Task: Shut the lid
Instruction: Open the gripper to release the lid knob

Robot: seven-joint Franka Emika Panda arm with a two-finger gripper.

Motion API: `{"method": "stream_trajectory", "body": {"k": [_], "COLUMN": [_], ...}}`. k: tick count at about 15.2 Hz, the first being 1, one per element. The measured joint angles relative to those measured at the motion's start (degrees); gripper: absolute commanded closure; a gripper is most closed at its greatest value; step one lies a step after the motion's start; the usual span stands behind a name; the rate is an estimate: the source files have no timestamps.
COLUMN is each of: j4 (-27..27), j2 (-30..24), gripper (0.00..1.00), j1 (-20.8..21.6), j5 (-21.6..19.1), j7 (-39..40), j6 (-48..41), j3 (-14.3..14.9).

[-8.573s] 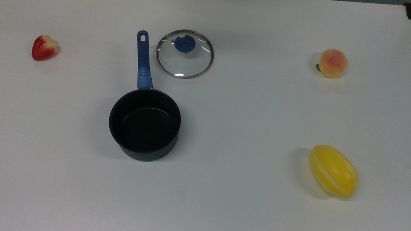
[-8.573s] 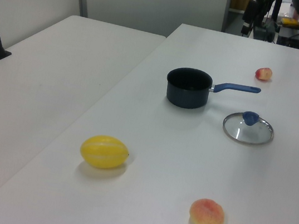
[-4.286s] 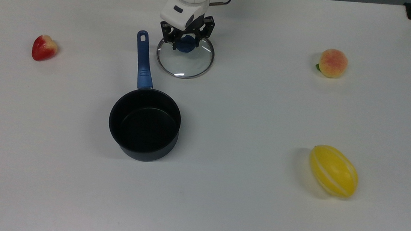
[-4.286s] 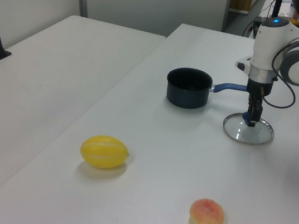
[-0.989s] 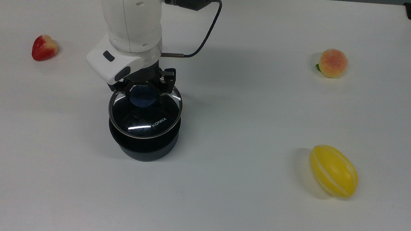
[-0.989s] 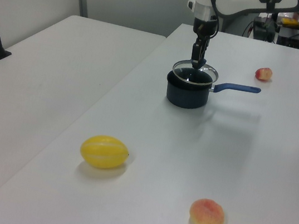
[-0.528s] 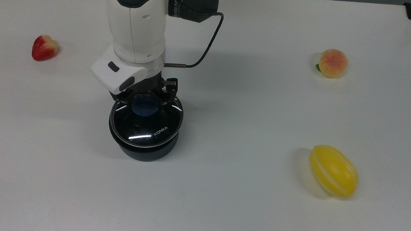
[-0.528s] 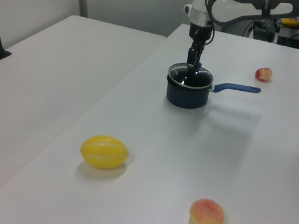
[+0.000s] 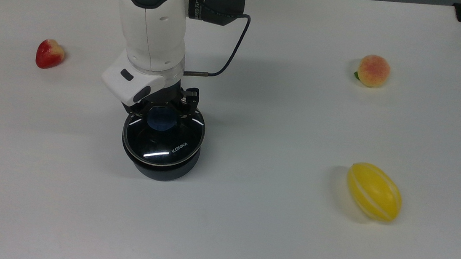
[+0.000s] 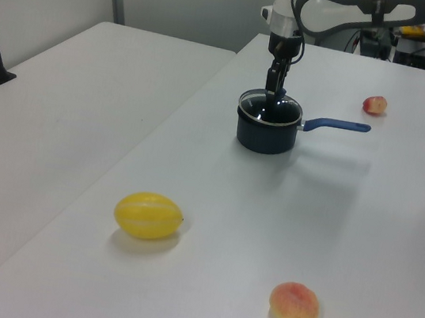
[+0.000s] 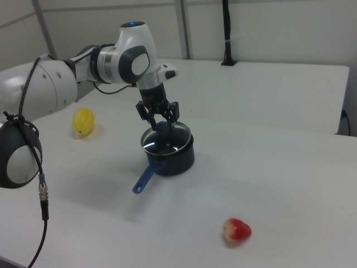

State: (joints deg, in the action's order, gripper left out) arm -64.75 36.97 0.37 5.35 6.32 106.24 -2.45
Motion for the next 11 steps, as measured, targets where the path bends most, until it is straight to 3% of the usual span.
{"method": "stream_trajectory", "body": {"k": [11], "j4": [-0.03], "j2": [0.27], "gripper": [0.86], "j1": [0.00], "j5": [0.57], "j7": [0.00], "j6": [0.56], "j3": [0.11]}}
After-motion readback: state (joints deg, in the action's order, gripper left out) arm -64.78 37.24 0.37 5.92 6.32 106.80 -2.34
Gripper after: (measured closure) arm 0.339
